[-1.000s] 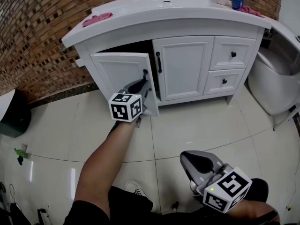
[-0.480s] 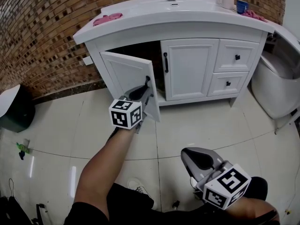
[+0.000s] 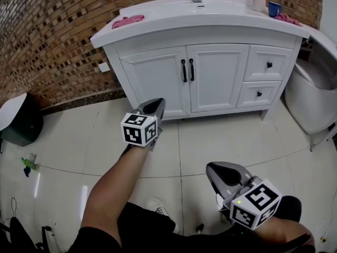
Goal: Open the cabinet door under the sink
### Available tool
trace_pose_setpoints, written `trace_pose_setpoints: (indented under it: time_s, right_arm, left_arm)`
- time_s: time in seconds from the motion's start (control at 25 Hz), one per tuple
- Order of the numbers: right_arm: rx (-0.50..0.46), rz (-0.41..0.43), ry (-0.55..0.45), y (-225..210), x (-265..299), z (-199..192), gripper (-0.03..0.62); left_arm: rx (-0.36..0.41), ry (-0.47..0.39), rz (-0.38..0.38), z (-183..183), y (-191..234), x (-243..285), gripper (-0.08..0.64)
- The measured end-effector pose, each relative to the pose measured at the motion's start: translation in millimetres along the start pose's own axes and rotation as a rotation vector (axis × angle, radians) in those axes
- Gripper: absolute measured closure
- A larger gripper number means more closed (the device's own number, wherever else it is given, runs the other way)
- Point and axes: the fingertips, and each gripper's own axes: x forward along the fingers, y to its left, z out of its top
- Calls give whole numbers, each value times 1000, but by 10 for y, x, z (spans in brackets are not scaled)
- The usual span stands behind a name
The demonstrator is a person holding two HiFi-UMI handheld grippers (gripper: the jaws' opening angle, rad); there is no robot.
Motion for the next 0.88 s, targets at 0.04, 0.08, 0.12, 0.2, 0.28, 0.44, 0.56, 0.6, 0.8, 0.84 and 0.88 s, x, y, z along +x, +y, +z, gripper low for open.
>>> trace_pose_setpoints:
  time_s: [0.04, 0.08, 0.12, 0.2, 0.28, 0.44, 0.56, 0.6, 0.8, 0.84, 0.88]
  right_arm:
    - [2, 4, -1, 21, 11, 2, 584]
    - [3, 6, -1, 36, 15, 6, 584]
    - [3, 6, -2, 42, 16, 11, 584]
    - [5, 4, -2, 34, 14, 22, 584]
    - [9, 3, 0, 26, 18, 18, 584]
    - [9, -4, -1, 2, 27, 20, 584]
    - [12, -4, 1, -3, 23, 11, 584]
    - [12, -3, 1, -4, 19, 9, 584]
    - [15, -10, -4, -17, -19, 7, 584]
    - [15, -10, -4, -17, -26, 4, 584]
    - [16, -11, -5, -20, -33, 1, 584]
  left_arm:
    - [-10, 1, 4, 0, 34, -30, 561]
    - [-14, 1, 7, -7, 58, -63, 561]
    - [-20, 1, 9, -19, 76, -88, 561]
    - [-39, 4, 9, -44, 90, -93, 561]
    - [-43, 4, 4, -49, 68, -82, 561]
    - [-30, -14, -21, 3, -34, -72, 561]
    - [-17, -20, -38, 51, -111, -41, 561]
    - [-14, -22, -40, 65, -124, -35, 561]
    - [-33, -27, -22, 90, -93, 4, 560]
    - [-43, -27, -17, 90, -81, 23, 558]
    - [-56, -26, -14, 91, -71, 49, 558]
